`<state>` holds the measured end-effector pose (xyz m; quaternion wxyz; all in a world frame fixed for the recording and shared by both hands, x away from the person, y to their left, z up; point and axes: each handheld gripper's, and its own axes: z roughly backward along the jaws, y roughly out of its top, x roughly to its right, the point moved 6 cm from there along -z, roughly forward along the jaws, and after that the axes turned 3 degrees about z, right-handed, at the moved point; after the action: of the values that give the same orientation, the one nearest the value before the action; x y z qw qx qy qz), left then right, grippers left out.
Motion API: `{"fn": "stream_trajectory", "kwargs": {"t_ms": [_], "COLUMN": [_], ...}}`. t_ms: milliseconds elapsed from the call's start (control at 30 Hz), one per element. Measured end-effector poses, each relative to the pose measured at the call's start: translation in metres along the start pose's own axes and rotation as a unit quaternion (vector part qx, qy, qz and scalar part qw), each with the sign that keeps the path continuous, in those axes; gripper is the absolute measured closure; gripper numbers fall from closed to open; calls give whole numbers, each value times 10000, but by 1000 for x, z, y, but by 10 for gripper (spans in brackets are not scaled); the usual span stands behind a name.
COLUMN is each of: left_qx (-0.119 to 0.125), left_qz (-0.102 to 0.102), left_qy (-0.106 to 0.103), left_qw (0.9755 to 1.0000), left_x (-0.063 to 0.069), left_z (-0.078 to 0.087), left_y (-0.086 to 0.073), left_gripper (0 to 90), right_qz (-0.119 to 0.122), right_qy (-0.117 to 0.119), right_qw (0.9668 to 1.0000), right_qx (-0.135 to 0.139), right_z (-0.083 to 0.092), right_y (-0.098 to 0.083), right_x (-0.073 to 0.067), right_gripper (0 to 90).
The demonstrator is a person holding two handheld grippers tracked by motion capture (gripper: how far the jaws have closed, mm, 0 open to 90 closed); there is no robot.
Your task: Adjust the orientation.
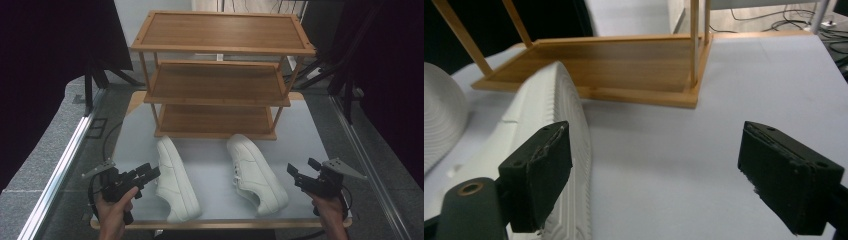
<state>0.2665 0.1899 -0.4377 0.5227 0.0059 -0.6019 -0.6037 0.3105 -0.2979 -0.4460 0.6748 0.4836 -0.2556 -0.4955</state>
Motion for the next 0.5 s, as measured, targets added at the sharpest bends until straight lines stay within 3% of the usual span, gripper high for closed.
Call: {"fn": "stream_trajectory", "kwargs": {"t_ms": [300, 400, 500], "left_qx": [-139, -143, -32], "left_qz": [-117, -150, -183], "left_qy": [-35, -62, -100], "left_qw": [9998, 9998, 9998], "left_x": [5, 8, 10], "left_z": [-6, -2, 3], "left_y": [-8, -8, -6], "left_gripper": [392, 398, 408], "right_qz": [-39, -25, -23], "right_qy": [82, 15, 171], "right_qw": [9999, 9999, 9997], "right_qx": [-79, 116, 188], "right_z": [0, 3, 5], "right_y": [4, 9, 14], "right_x": [-4, -6, -11], "right_gripper": [185, 238, 239]}}
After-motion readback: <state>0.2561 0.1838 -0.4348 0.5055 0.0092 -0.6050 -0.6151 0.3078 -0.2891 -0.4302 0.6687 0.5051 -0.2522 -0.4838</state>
